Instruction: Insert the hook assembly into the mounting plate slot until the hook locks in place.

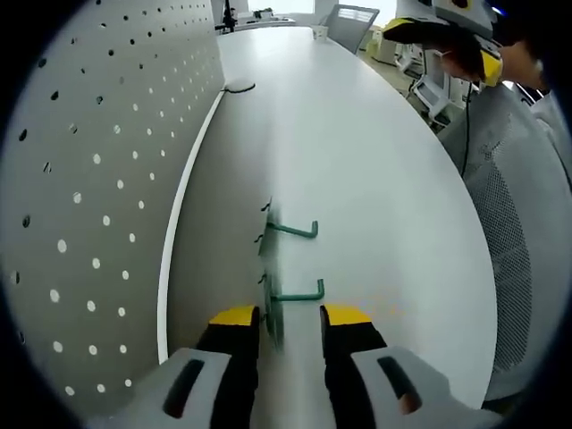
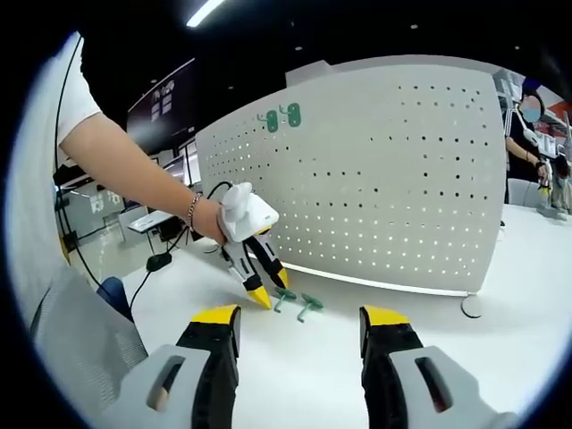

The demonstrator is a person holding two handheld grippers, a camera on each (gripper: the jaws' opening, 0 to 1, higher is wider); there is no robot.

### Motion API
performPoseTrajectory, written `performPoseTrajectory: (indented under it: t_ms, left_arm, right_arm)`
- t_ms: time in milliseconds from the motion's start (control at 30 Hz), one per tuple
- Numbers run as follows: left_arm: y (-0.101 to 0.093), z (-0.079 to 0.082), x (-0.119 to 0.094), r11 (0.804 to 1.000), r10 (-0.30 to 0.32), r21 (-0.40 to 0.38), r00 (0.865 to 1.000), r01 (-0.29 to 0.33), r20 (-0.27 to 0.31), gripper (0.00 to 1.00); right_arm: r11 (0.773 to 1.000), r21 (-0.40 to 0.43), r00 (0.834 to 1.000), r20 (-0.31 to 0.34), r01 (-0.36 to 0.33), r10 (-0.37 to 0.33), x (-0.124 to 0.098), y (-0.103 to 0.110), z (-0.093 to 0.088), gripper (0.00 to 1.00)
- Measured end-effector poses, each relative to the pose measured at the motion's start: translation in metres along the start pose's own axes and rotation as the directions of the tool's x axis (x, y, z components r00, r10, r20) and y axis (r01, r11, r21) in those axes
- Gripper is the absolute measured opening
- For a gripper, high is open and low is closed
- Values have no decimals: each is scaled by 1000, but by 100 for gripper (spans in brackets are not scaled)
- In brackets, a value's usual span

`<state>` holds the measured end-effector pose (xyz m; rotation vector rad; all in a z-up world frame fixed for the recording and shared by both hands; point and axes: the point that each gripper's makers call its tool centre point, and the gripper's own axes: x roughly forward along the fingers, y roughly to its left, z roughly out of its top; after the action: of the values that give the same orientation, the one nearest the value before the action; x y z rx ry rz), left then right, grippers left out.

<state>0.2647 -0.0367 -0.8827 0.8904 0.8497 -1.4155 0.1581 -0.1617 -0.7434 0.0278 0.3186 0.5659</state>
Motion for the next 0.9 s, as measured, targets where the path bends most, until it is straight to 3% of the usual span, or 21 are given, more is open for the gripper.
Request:
performPoseTrajectory:
  t_ms: [900]
  left_arm:
    - [8,-5,-2,999,44,-24,999,-45,-28,6]
  right_arm:
    - [1000,12,1000,-1,-1,1,0,-1,-1,52]
